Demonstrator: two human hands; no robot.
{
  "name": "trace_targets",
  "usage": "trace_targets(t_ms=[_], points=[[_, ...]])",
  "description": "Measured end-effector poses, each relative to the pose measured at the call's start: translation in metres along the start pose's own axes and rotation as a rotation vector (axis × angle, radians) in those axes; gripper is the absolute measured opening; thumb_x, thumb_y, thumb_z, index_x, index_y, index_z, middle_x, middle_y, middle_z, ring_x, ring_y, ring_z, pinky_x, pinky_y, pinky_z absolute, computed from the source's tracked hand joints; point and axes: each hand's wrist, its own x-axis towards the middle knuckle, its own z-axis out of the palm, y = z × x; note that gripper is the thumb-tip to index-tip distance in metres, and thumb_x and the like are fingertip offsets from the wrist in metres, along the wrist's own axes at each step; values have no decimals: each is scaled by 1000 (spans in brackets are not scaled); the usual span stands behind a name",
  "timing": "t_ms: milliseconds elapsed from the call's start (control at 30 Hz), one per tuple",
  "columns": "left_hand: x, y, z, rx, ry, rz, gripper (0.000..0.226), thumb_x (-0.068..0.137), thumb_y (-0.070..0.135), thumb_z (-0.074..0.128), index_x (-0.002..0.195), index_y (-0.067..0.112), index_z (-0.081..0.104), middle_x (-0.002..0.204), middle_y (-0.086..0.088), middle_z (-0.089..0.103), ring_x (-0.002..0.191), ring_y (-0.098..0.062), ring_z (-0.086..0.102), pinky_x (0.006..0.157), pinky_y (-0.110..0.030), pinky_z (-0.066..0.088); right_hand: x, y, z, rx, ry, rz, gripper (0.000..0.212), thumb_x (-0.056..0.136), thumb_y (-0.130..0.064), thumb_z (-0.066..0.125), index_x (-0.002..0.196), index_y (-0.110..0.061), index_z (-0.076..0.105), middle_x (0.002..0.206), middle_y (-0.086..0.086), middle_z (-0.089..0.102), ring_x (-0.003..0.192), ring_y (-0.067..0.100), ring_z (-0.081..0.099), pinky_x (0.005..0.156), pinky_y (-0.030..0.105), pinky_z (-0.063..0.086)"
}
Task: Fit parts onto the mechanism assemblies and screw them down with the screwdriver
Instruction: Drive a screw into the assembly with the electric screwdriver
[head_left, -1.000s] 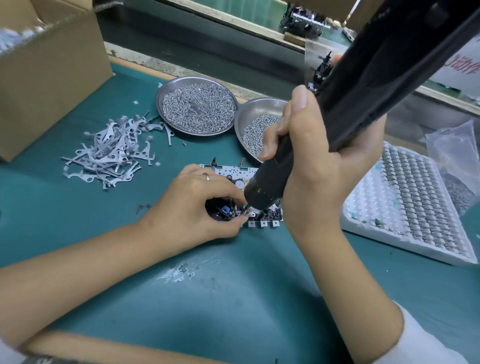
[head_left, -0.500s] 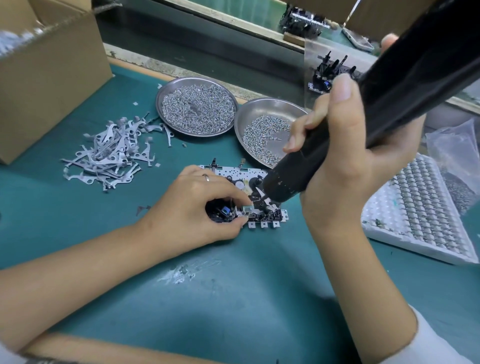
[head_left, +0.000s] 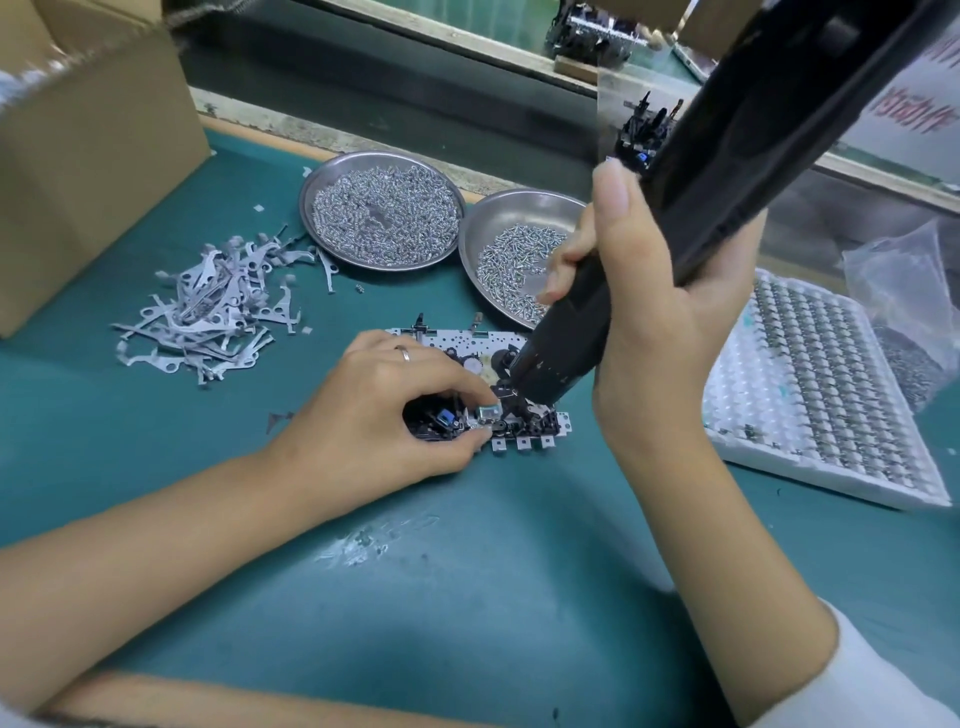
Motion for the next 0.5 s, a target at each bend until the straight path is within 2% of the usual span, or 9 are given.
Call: trace_targets(t_ms=[67,100,133,200,267,400,500], points=[[0,0,-1,-10,-12,2,24,68,34,76,88,22,75,82,16,68,81,-3,58,91,-37,42,-4,1,-10,-86,-3,-33,49,83,-17,65,120,-2,36,81,6,56,69,17,59,67,37,53],[0,0,-1,-10,-13,4,26,68,38,75,88,22,75,84,17,68,81,-4,59,91,-37,42,-9,3,-17,-150,10,-76,56,84,-18,64,127,-1,32,89,6,54,79,13,58,75,33,51],[0,1,-1,-7,-11,8,27,70,41,73,89,22,75,84,18,67,81,-6,60,90,-37,42,-16,7,-25,-215,49,-130,54,85,-17,61,128,-2,31,92,4,51,85,8,55,80,25,47],[0,2,1,-1,-2,19,22,72,35,73,88,21,75,83,18,66,79,-10,60,88,-40,43,-36,18,-41,-297,151,-183,36,88,-12,54,120,-8,38,91,-4,47,83,3,49,79,19,41],[1,3,2,-3,16,21,18,71,29,74,86,20,75,79,20,62,76,-7,57,87,-39,43,-54,29,-49,-348,171,-116,24,89,-8,54,109,-19,46,87,-13,49,79,4,48,75,21,40],[1,4,3,-24,35,6,19,69,27,75,87,19,75,78,22,63,75,-1,54,86,-37,42,-61,38,-47,-518,28,39,26,89,-6,52,95,-30,57,83,-14,59,76,6,57,71,20,45],[3,6,1,-38,101,-3,22,78,34,66,89,17,74,79,14,68,76,-3,57,84,-36,43,-62,36,-46,-700,-105,-90,14,90,-13,52,95,-19,64,86,-6,63,81,15,58,74,25,46]])
